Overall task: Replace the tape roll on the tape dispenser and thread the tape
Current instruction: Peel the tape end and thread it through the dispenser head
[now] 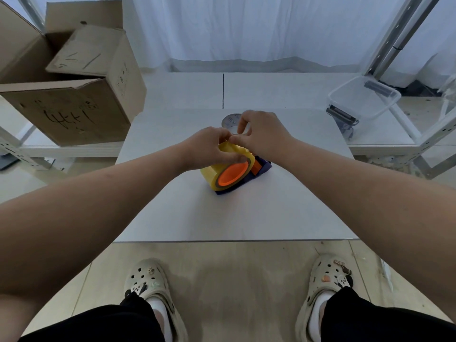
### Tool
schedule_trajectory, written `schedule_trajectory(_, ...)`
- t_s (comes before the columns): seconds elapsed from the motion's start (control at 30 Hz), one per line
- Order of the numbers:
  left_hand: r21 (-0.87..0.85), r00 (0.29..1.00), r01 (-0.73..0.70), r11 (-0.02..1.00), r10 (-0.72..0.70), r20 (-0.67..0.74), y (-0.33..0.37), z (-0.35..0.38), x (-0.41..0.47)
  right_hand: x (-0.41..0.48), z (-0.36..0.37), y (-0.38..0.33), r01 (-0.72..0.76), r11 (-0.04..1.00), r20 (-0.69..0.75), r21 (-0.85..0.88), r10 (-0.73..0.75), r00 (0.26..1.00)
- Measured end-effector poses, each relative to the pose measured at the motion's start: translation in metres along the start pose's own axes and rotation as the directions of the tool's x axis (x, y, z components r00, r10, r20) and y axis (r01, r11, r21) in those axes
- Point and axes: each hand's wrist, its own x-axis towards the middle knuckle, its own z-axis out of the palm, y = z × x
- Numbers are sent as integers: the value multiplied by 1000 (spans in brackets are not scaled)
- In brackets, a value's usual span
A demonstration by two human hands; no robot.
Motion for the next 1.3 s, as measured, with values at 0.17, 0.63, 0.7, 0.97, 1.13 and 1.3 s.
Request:
schedule_trajectory(0.17, -7, 1000, 9, 1000, -9, -8, -1, 0, 0, -2, 1, -4, 31, 996, 13, -88, -30, 999)
schedule_trajectory(0.63, -215, 995, 79, 973, -65, 72, -10, -8, -3, 1, 0, 15, -194, 979, 83, 56, 190, 978)
schedule_trajectory(0.7, -228, 995, 76, 971, -57, 86, -10, -10, -3, 3, -3, 19, -232, 969, 97, 88, 224, 970)
schedule_trajectory(0.97, -185, 973, 158, 970, -122, 195, -17, -19, -7, 4, -9, 23, -205, 972, 130, 111, 190, 973)
schedule_trajectory(1.13, 193, 973, 169, 967, -195, 125, -4, -13, -4, 12, -9, 1, -24, 998, 109, 50, 19, 994)
schedule_trajectory(1.3, 300, 993, 96, 949, -110, 32, 6, -10, -1, 15, -13, -5, 41, 999, 112, 25, -43, 993)
